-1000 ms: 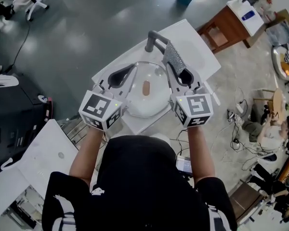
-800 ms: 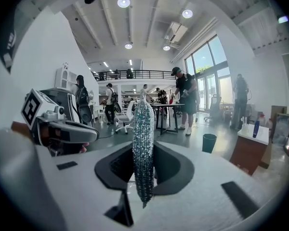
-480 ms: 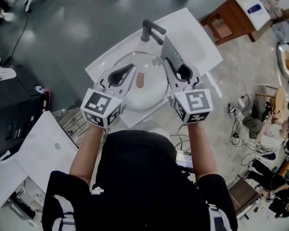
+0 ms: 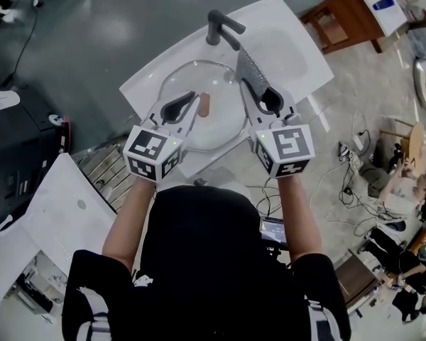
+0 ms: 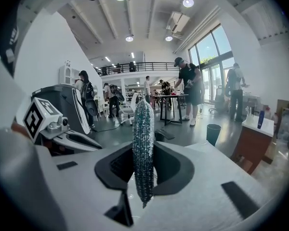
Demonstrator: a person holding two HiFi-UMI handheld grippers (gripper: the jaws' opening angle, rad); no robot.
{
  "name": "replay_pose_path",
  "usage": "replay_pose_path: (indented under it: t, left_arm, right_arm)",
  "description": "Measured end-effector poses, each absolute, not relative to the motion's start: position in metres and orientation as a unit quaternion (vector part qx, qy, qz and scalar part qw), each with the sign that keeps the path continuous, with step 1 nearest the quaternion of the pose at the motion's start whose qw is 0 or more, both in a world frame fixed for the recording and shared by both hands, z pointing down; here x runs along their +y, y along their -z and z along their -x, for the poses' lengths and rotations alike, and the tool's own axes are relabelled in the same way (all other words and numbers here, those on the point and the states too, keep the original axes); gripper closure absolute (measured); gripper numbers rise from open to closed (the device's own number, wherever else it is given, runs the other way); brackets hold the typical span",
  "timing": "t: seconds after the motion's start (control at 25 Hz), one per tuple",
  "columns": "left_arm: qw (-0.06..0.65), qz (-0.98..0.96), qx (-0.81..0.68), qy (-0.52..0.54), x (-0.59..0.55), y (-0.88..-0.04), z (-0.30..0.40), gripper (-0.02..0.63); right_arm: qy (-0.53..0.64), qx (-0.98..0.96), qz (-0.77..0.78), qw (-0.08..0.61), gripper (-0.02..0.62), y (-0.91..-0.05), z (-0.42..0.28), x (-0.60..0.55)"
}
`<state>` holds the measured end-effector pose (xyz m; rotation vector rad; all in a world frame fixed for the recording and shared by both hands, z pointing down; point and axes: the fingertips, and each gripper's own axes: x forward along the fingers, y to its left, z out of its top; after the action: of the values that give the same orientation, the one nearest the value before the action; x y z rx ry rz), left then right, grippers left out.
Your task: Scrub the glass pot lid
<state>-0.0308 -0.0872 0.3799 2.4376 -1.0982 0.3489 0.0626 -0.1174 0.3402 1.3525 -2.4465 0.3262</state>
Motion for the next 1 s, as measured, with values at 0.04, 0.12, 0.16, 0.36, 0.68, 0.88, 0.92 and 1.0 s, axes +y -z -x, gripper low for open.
replay_pose_path:
  t: [0.04,0.12,0.16,0.36,0.68,0.88,0.92,1.0]
  left_arm:
    - [0.224,-0.88,-0.399,-0.129,-0.087,-0.384,0.031,0.597]
    - [0.23,-0.876,-0.401,-0.135,-0.085,-0.392,0.031,0.596]
    - [0.232,-0.875,-0.402,-0.137,-0.084,-0.396,0.031,0.595]
    - [0.229,-0.874,-0.401,-0.152,-0.08,-0.414,0.029,0.595]
    - [0.26,-0.868,-0.389,-0.167,-0.078,-0.441,0.019,0.484]
    - [0.268,-0.862,-0.394,-0.174,-0.077,-0.455,0.015,0.409]
    - [0.269,-0.861,-0.394,-0.177,-0.077,-0.459,0.014,0.397]
    - [0.272,-0.86,-0.39,-0.185,-0.076,-0.467,0.012,0.379]
  right_arm:
    - [-0.117,-0.858,-0.473,0.164,0.523,-0.343,-0.063,-0.117]
    - [-0.121,-0.858,-0.471,0.167,0.523,-0.349,-0.063,-0.115]
    - [-0.122,-0.858,-0.47,0.168,0.523,-0.352,-0.063,-0.115]
    - [-0.128,-0.858,-0.466,0.173,0.523,-0.361,-0.064,-0.113]
    - [-0.137,-0.856,-0.465,0.181,0.523,-0.378,-0.069,-0.113]
    - [-0.149,-0.854,-0.462,0.185,0.523,-0.39,-0.072,-0.107]
    - [-0.152,-0.854,-0.462,0.186,0.523,-0.393,-0.071,-0.106]
    - [-0.158,-0.853,-0.461,0.186,0.523,-0.398,-0.071,-0.105]
